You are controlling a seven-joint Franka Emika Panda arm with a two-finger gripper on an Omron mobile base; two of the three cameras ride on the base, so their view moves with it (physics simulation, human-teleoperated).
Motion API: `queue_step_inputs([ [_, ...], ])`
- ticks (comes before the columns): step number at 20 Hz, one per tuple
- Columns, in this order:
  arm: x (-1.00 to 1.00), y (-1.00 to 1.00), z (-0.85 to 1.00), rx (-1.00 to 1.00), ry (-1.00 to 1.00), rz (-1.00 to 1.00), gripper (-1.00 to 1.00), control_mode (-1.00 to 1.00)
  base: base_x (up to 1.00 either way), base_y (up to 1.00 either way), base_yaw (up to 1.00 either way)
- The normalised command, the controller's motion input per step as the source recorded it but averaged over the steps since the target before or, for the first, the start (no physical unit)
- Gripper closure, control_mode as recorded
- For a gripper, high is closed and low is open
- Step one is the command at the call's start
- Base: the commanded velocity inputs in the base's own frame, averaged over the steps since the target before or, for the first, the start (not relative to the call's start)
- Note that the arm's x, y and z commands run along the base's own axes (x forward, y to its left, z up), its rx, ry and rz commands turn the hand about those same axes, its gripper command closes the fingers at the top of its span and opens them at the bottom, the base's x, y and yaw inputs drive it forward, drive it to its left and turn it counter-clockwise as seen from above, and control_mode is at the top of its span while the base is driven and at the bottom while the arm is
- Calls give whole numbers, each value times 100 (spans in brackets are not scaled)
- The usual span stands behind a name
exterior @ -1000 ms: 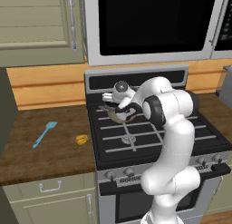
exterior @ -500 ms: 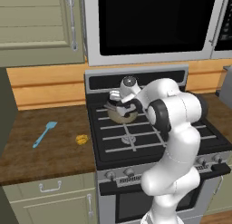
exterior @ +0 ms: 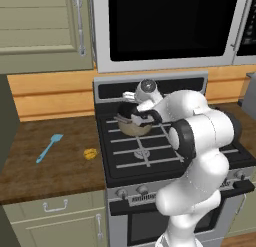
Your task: Put the squash and avocado in the pot. Retrieve the spatula and lightly stir the vegetables in the pot.
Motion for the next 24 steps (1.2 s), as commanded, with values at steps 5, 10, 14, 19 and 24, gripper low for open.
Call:
queue_step_inputs([
  [5, -100, 57, 20, -4, -23, 5, -100, -100, 0, 0, 0],
  [10, -100, 33, 96, 0, -7, 2, -100, -100, 0, 0, 0],
  [14, -95, 55, 63, -1, 27, 17, -100, -100, 0, 0, 0],
  [19, -70, 51, 24, 0, 52, 34, -100, -100, 0, 0, 0],
  [24, -6, 29, 16, -2, 51, 26, -100, -100, 0, 0, 0],
])
